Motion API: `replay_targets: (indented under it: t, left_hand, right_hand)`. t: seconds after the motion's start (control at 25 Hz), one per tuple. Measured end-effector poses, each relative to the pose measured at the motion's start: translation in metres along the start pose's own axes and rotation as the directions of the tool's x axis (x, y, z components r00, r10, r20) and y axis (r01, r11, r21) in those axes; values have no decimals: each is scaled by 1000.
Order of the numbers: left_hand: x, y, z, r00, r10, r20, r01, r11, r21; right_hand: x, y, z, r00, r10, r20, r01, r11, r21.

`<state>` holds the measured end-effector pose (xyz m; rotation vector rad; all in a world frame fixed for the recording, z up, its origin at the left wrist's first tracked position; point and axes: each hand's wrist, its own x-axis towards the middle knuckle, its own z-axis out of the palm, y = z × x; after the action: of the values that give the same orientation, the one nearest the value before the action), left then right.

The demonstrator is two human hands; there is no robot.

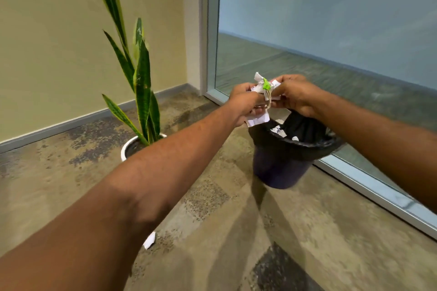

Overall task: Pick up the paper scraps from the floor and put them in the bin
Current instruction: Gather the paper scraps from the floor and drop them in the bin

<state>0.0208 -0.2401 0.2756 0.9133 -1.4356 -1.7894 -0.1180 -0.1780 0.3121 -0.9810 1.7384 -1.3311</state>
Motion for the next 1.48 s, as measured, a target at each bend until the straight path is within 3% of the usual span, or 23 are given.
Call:
replay_targets:
  t: [0.2, 0.52, 0.76, 0.92, 1.12, 1.32, 1.48]
  left_hand:
    - [21, -14, 57, 1000, 0, 22, 2, 996, -84]
    - [32, -33, 68, 997, -63, 42, 63, 998, 7]
    - [31, -27, 40, 998, -41, 40, 41, 999, -1]
    - [15, -21, 0, 998, -42, 47, 41, 998, 38]
    - [-25, -24, -94, 990, -138, 28, 124, 949, 291]
    - [-83, -46, -222, 953, -297, -61, 284, 801, 528]
    - [-138, -64, -323, 926, -345, -154, 331, 544, 771]
  right_hand:
    - [13, 21, -42, 989, 68, -128, -61, 996, 59]
    - [26, 50, -59, 957, 163, -239, -199, 971, -136]
    - [31, 46, -46, 965, 95, -245, -120, 989, -88]
    - [29, 34, -19, 986, 21, -168, -38, 994, -102]
    - [11, 34, 44, 999, -22, 40, 30, 976, -217]
    - [-21, 57, 131, 939, -7, 344, 158, 897, -413]
    - [-56, 86, 209, 828, 62, 557, 251, 848, -467]
